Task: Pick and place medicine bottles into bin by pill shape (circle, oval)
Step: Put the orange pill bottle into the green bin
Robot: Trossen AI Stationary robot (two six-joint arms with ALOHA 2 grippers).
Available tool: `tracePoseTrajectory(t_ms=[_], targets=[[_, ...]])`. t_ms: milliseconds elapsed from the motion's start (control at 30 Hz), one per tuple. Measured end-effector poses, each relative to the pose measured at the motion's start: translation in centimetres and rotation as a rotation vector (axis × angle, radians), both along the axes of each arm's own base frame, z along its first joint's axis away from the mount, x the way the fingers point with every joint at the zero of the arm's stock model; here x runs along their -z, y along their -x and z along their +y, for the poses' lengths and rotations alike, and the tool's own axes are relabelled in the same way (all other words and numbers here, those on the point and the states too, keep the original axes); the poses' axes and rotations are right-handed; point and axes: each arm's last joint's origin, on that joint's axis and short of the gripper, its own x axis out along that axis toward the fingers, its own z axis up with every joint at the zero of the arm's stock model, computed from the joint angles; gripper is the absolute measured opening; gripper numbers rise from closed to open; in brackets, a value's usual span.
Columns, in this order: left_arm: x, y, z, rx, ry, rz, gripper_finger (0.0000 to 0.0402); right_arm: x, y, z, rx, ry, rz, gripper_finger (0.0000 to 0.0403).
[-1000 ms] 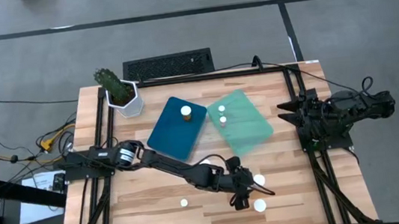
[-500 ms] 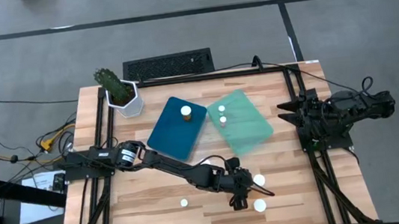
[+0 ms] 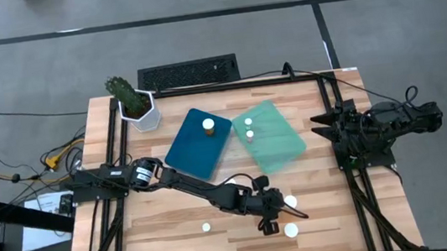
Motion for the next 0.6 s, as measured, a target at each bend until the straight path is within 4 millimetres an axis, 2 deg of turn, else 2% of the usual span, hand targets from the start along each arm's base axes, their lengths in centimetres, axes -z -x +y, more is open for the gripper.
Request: tracePoseTrajectory(t_ms=[133,367,600], targets=[[-0.8,0.3,0.1,-0.026,0.017,0.012,0.0116,0.0,0.0,0.0,0.000,0.000,0.000,0.0260],[-4.5,1.2,1.0,-0.101,-0.056,0.074,0.0115,0.0,0.0,0.0,0.001,-0.003,-0.001,0.0260],[-8.6,2.3,4.4,-0.208,-0.130,0.149,0.0120,0.0,0.0,0.0,0.001,-0.003,-0.005,0.0260]])
